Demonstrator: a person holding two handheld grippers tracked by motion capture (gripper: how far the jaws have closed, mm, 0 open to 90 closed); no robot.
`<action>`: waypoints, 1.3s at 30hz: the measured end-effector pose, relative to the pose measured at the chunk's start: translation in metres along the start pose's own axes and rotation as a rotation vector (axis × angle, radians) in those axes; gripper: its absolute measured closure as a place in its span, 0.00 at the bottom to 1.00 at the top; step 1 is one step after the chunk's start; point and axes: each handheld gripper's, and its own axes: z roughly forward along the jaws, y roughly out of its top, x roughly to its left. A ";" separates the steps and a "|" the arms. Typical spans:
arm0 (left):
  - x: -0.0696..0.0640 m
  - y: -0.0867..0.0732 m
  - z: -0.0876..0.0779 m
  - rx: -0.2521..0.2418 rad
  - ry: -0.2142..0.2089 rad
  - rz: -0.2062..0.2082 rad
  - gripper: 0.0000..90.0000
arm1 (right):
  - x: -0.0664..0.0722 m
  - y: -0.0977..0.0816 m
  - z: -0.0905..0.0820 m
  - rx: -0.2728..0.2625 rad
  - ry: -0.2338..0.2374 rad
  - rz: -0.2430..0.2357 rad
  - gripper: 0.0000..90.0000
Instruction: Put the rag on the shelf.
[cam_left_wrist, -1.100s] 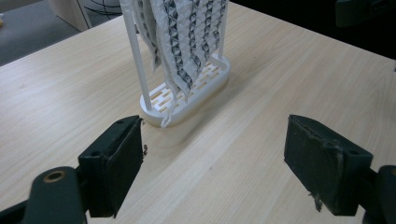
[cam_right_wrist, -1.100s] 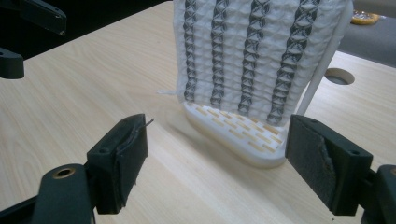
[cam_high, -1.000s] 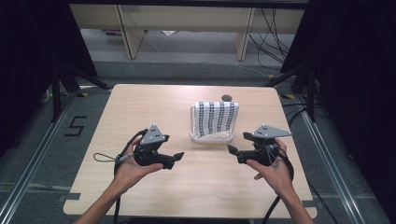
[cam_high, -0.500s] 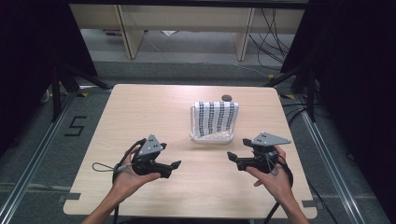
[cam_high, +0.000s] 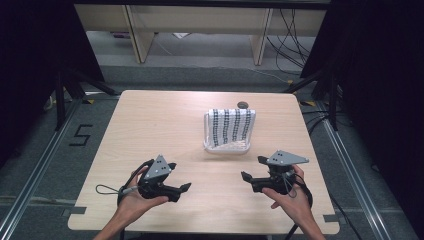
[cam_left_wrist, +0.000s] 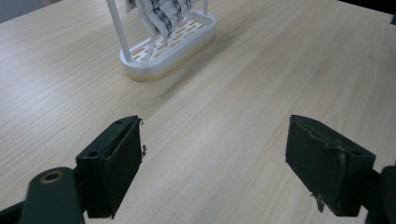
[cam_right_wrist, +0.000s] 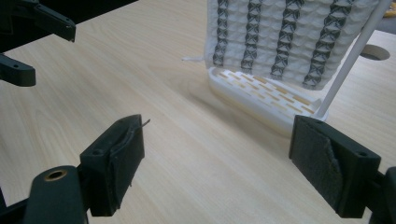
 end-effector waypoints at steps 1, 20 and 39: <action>0.000 -0.001 0.000 -0.002 -0.002 -0.002 0.20 | 0.000 -0.001 -0.001 0.018 0.010 0.011 0.21; -0.006 -0.017 -0.009 0.005 -0.008 0.005 0.19 | 0.003 -0.019 -0.006 0.040 0.018 0.033 0.19; -0.011 -0.044 -0.015 0.045 0.007 0.040 0.19 | 0.008 -0.043 -0.007 0.063 0.028 0.000 0.19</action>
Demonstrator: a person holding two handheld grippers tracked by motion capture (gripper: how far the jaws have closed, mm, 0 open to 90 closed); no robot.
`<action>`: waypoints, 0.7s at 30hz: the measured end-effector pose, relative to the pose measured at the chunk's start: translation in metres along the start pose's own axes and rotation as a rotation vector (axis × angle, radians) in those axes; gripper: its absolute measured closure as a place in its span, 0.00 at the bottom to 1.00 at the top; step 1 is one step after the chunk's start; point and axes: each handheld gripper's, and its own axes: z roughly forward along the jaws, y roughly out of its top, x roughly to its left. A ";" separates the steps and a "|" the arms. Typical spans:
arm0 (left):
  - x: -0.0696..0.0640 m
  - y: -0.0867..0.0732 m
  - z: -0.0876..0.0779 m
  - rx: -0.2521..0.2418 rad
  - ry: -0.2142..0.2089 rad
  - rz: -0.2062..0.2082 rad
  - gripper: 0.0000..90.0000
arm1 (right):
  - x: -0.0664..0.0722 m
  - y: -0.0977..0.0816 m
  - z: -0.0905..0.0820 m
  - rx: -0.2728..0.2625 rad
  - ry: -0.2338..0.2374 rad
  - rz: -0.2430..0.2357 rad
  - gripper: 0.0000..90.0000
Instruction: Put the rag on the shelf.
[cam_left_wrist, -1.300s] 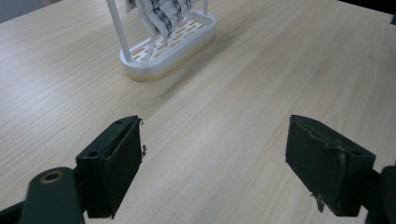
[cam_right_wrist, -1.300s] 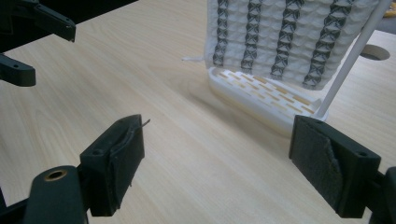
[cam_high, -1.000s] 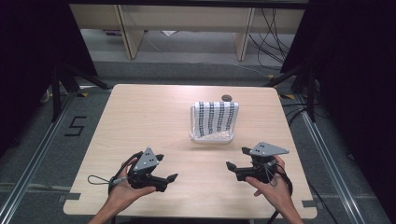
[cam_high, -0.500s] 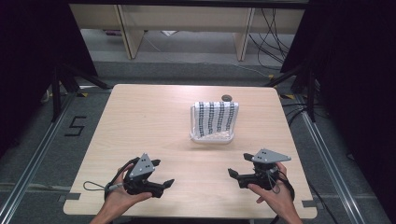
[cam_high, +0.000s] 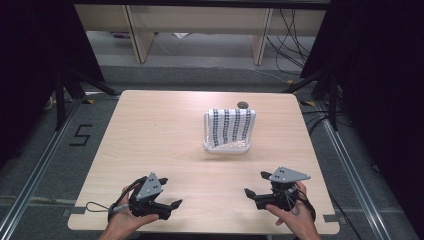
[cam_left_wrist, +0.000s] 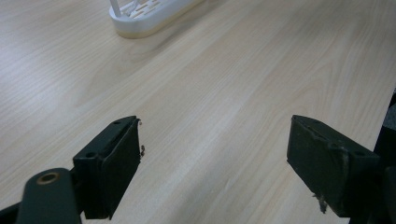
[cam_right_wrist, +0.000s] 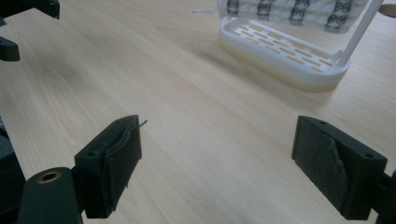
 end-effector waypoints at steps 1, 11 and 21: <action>-0.001 -0.002 0.001 -0.013 -0.005 -0.023 0.19 | 0.000 -0.001 0.001 0.004 0.009 -0.004 0.18; -0.001 -0.014 0.000 0.033 0.005 0.007 0.19 | 0.005 -0.020 -0.002 0.036 0.019 0.006 0.18; -0.008 -0.022 0.001 0.054 0.012 0.000 0.19 | 0.009 -0.034 -0.003 0.068 -0.021 -0.012 0.18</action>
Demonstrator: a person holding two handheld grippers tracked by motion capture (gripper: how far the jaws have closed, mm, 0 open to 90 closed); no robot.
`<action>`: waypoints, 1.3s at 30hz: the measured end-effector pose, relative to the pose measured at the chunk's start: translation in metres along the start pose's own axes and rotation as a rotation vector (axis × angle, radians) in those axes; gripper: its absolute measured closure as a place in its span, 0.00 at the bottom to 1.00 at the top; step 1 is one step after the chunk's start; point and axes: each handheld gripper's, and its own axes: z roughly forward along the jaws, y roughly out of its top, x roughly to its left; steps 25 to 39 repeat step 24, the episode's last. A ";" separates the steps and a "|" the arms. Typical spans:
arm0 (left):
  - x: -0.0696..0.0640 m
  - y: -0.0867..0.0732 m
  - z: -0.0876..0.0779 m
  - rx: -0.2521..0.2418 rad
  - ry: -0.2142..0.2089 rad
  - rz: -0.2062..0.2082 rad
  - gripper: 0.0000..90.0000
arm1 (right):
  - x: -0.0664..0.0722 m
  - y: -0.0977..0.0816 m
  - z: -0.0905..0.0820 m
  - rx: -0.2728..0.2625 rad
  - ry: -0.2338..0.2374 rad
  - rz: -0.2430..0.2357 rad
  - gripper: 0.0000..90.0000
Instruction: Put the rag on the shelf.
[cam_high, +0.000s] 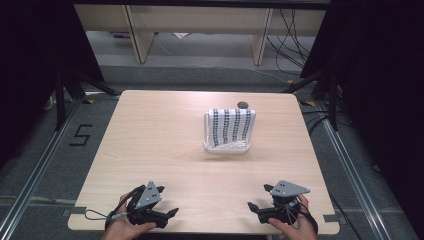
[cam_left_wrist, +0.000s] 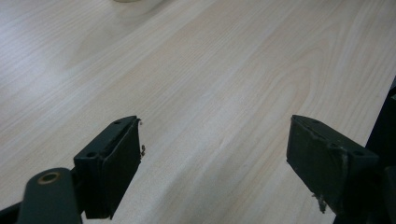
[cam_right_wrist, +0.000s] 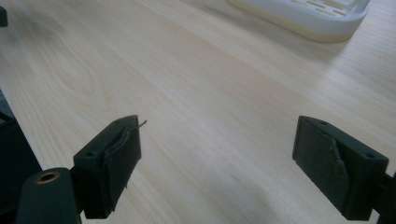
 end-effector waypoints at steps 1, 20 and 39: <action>0.000 0.000 -0.001 0.020 0.004 0.008 0.19 | 0.003 -0.001 -0.001 0.008 0.006 0.032 0.18; 0.001 -0.007 0.004 0.023 0.006 -0.009 0.20 | -0.004 -0.003 0.002 0.006 0.008 -0.005 0.18; 0.002 -0.007 0.005 0.024 0.000 0.001 0.20 | -0.004 -0.003 0.003 0.013 0.020 0.002 0.18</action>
